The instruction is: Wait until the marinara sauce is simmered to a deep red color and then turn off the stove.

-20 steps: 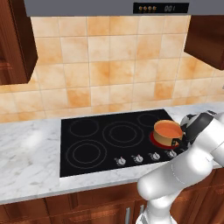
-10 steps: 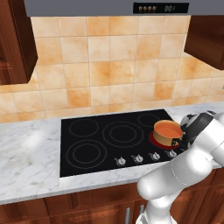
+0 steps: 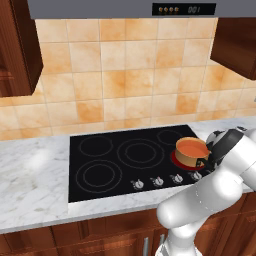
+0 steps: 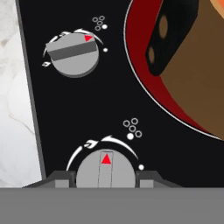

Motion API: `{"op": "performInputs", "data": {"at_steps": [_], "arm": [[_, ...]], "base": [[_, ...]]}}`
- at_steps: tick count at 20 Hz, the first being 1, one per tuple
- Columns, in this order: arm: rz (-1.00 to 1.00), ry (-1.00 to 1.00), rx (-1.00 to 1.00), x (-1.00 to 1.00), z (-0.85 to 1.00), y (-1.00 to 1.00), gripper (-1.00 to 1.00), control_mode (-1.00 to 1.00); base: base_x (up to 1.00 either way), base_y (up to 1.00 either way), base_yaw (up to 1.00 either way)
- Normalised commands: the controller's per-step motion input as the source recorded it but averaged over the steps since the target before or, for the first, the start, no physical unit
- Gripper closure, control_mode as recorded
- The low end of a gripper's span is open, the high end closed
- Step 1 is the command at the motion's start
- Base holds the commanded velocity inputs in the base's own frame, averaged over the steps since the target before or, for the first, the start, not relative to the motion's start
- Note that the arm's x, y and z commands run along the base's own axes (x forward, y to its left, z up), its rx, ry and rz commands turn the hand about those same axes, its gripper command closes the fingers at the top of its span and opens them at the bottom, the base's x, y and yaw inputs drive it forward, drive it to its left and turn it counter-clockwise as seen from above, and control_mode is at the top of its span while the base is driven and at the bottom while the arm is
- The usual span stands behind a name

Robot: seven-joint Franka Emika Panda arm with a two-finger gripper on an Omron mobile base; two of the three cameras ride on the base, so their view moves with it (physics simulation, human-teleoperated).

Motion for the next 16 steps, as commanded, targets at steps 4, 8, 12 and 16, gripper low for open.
{"op": "performInputs", "data": {"at_steps": [4,8,12,16], "arm": [[0.00,0.00,0.00,0.00,0.00,0.00,1.00,-1.00],[0.00,0.00,0.00,0.00,0.00,0.00,1.00,-1.00],[0.00,0.00,0.00,0.00,0.00,0.00,1.00,-1.00],[0.00,0.00,0.00,0.00,0.00,0.00,1.00,-1.00]], "base": [[0.00,0.00,0.00],[0.00,0.00,0.00],[0.00,0.00,0.00],[0.00,0.00,0.00]]}}
